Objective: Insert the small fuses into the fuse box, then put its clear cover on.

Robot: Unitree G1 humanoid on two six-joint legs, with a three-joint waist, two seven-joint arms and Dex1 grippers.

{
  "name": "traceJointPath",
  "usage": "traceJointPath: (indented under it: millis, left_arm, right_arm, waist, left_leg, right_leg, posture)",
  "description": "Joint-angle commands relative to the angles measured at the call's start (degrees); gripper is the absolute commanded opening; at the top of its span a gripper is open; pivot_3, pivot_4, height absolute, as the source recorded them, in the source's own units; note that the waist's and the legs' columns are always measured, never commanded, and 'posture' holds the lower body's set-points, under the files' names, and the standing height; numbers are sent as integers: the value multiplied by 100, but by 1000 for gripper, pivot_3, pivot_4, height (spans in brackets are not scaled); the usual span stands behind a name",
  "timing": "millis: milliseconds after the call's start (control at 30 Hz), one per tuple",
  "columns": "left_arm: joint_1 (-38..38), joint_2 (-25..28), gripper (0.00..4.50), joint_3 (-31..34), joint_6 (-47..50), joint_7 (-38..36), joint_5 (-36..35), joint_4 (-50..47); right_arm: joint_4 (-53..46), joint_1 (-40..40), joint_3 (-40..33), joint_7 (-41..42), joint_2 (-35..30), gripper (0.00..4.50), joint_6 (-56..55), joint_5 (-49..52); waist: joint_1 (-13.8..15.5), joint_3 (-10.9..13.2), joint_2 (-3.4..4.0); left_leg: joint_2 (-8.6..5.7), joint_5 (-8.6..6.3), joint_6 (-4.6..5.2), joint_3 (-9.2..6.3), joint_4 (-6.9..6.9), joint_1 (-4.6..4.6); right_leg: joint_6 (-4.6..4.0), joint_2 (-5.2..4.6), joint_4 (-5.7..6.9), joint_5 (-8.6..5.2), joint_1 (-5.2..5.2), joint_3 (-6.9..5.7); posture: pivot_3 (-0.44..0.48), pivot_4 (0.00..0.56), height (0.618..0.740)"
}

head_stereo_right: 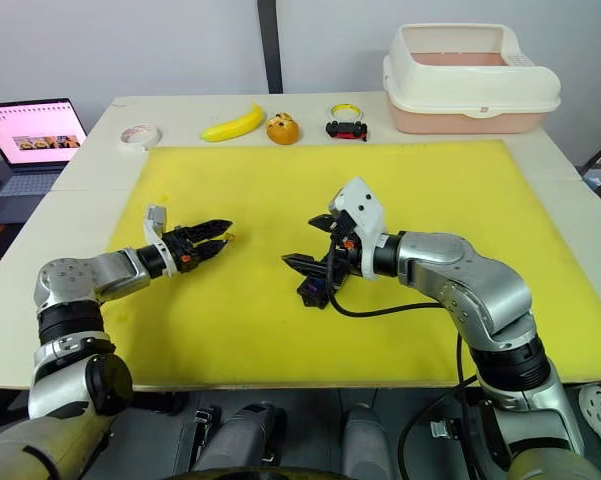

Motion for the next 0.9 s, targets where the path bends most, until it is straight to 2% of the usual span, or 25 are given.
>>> traceJointPath:
  millis: [33, 333, 433, 533, 700, 900]
  left_arm:
    - [20, -87, 2286, -139, -3, 22, 61, 134]
    - [70, -83, 2286, -238, -244, 60, 230, 223]
    - [118, -84, 1458, -276, -299, 48, 224, 182]
    - [173, -86, 26, -305, -349, 68, 251, 100]
    - [287, 38, 26, -198, -228, 107, 165, -229]
    - [142, 443, 26, -33, 567, -186, -576, -1329]
  right_arm:
    - [-232, -29, -180, -19, -22, 4500, -31, 50]
    - [-224, 3, -186, -9, -41, 4500, -22, 26]
    - [-220, 5, -185, -5, -49, 4500, -26, 21]
    - [-233, 14, -193, 1, -64, 4500, -25, 26]
    - [-312, 73, -242, -6, -114, 4500, 18, 71]
    - [-516, 154, -661, -163, 45, 4500, 416, 603]
  waist:
    - [-5, 0, 0]
    - [-1, 0, 0]
    - [-5, 0, 0]
    - [-18, -1, 2]
    - [-68, -3, 5]
    - [-192, 5, -7]
  left_leg:
    - [0, 0, 1, 1, 0, 0]
    - [1, -1, 1, 2, 0, 0]
    - [1, -1, 1, 2, 0, 0]
    - [2, -1, 1, 4, 0, 0]
    - [6, -1, 1, 6, -2, 2]
    - [10, -1, 1, 2, -10, -6]
  right_leg:
    - [0, 0, 0, 0, 0, 0]
    - [0, 0, 0, 0, -1, 0]
    - [0, 0, 0, 0, 0, 1]
    - [0, 0, 0, 0, -2, 1]
    - [0, 1, 1, 0, -3, 1]
    - [1, 6, 2, 0, -18, 0]
  posture:
    - [0, 150, 740]
    - [0, 150, 740]
    - [0, 150, 740]
    - [0, 150, 740]
    - [0, 150, 740]
    - [0, 150, 740]
